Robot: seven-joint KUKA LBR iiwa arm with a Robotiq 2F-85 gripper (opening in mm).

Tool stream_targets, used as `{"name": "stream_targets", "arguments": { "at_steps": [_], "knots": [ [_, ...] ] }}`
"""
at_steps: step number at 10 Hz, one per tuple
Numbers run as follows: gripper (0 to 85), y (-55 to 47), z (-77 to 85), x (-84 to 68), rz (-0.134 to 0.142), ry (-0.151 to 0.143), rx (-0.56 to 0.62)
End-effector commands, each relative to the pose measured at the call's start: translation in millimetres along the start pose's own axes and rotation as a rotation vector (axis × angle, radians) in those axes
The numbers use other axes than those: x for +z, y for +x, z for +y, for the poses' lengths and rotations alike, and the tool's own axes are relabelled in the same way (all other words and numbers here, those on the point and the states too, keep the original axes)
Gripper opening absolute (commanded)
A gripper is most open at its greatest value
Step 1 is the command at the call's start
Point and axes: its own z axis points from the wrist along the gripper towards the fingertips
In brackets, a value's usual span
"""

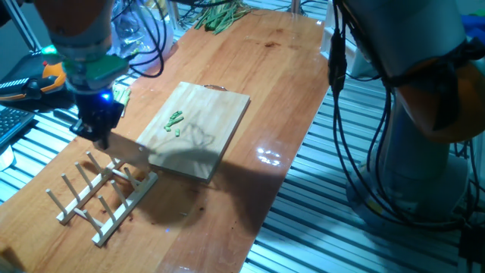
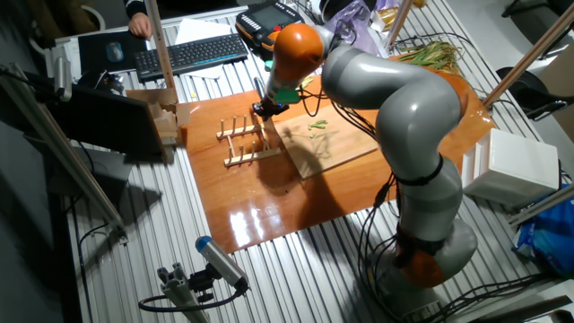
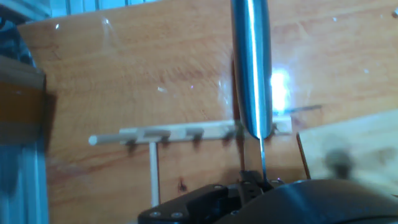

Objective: Chop the green garlic

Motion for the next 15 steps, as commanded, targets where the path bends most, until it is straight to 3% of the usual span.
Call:
{"name": "stream_targets", "arguments": {
  "at_steps": [1, 4, 5, 6, 7, 8, 10, 15],
  "knots": [
    [0.0, -2.0, -1.4, 3.1, -0.004, 0.002, -0.003],
    [0.0, -5.3, 1.4, 20.4, -0.034, 0.029, 0.007],
    [0.0, -3.3, 5.6, 29.8, -0.049, 0.058, 0.005],
    [0.0, -1.6, 6.9, 39.7, -0.047, 0.072, 0.001],
    [0.0, -0.7, 5.4, 44.7, -0.034, 0.090, -0.015],
    [0.0, -1.1, 3.6, 46.0, 0.004, 0.096, -0.020],
    [0.0, -1.8, 1.3, 47.2, 0.054, 0.149, -0.020],
    [0.0, 2.2, -10.4, 64.2, 0.045, 0.123, 0.000]
  ]
}}
